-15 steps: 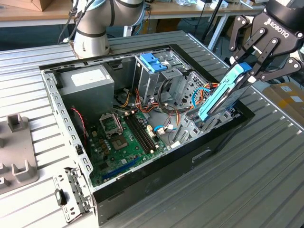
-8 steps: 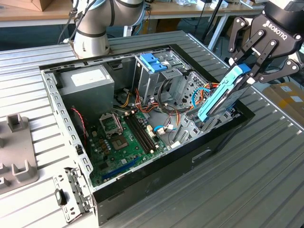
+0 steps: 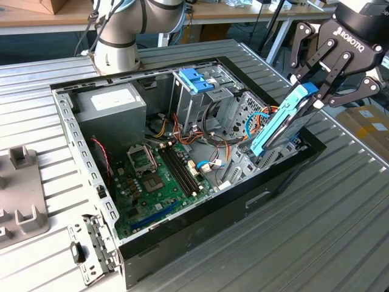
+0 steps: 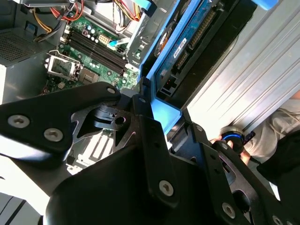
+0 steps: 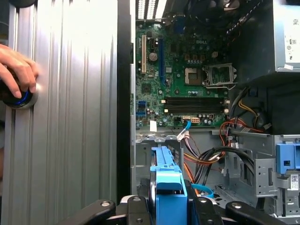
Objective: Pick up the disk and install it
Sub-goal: 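Insert the disk into the insertion slot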
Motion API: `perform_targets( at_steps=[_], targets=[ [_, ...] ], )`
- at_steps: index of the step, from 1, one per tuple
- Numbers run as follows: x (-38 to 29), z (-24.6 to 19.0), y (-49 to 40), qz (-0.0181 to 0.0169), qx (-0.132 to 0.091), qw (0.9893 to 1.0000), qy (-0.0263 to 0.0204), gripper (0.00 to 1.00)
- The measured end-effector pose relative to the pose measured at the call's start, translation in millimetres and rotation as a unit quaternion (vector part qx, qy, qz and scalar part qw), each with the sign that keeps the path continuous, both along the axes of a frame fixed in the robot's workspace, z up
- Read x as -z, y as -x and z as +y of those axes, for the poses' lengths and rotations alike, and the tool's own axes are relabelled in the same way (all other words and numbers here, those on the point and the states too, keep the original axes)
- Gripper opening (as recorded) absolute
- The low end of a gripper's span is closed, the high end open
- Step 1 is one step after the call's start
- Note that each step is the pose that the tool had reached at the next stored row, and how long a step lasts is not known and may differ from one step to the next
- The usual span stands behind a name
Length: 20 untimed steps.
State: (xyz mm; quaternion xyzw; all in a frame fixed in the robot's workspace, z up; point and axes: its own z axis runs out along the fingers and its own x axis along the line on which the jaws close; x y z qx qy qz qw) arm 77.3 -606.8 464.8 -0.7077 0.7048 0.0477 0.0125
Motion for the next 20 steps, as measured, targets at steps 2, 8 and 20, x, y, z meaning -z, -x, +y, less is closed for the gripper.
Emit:
perform_targets(
  at_steps=[2,8,20],
  targets=[
    [0.1,1.5,0.8,0.0000,0.000,1.0000,0.0000,0.37],
    [2.0,10.0,2.6,0.0000,0.000,1.0000,0.0000,0.37],
    [9.2,16.9,5.2,0.0000,0.000,1.0000,-0.0001,0.37]
  ],
)
